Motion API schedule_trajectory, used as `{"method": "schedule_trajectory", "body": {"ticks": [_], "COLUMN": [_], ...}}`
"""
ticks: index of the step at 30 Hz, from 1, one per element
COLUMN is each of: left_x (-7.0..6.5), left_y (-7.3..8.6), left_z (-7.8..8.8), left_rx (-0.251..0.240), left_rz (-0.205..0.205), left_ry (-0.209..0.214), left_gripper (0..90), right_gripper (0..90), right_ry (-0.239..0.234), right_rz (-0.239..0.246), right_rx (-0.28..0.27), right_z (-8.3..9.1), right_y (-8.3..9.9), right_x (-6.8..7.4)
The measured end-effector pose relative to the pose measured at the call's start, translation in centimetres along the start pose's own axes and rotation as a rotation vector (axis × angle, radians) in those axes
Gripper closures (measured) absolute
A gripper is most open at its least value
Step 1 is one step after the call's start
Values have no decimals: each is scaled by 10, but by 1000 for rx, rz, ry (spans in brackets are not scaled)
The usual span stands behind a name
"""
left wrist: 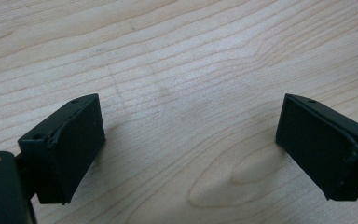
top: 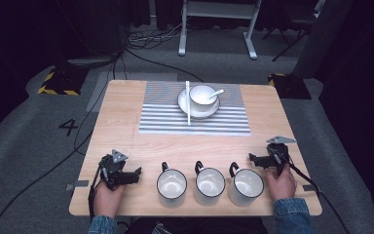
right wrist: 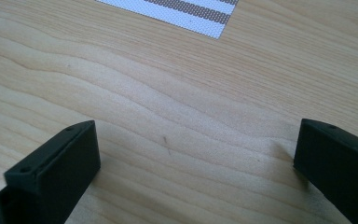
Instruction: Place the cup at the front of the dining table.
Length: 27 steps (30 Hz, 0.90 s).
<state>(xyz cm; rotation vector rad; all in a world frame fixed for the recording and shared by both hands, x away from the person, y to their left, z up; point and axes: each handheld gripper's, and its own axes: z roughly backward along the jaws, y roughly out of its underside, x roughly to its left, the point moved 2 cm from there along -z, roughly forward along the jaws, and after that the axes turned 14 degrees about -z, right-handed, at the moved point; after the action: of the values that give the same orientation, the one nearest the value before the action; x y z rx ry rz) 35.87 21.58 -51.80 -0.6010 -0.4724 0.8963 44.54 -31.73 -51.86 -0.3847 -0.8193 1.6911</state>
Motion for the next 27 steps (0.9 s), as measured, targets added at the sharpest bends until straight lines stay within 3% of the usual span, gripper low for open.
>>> {"method": "schedule_trajectory", "body": {"ticks": [10, 12, 13, 15, 22, 27], "left_x": [-1, 0, 2, 2, -1, -1], "left_y": [1, 1, 0, -1, -9, -13], "left_z": [1, 2, 3, 4, 22, 38], "left_rx": [-6, -9, -13, -32, -131, -196], "left_rz": [28, 45, 60, 78, 66, 90], "left_ry": [-29, -32, -15, 10, -26, -14], "left_gripper": [104, 148, 149, 146, 99, 99], "right_gripper": [3, 3, 3, 2, 2, 3], "right_ry": [0, 0, 0, 0, 1, 1], "right_rz": [0, 0, 0, 2, 2, 2], "right_rx": [0, 0, 0, 1, -2, -2], "right_z": [0, 0, 0, 0, 0, 0], "right_y": [0, 0, 0, 0, 0, 0], "right_x": [0, 0, 0, 0, 0, 0]}}
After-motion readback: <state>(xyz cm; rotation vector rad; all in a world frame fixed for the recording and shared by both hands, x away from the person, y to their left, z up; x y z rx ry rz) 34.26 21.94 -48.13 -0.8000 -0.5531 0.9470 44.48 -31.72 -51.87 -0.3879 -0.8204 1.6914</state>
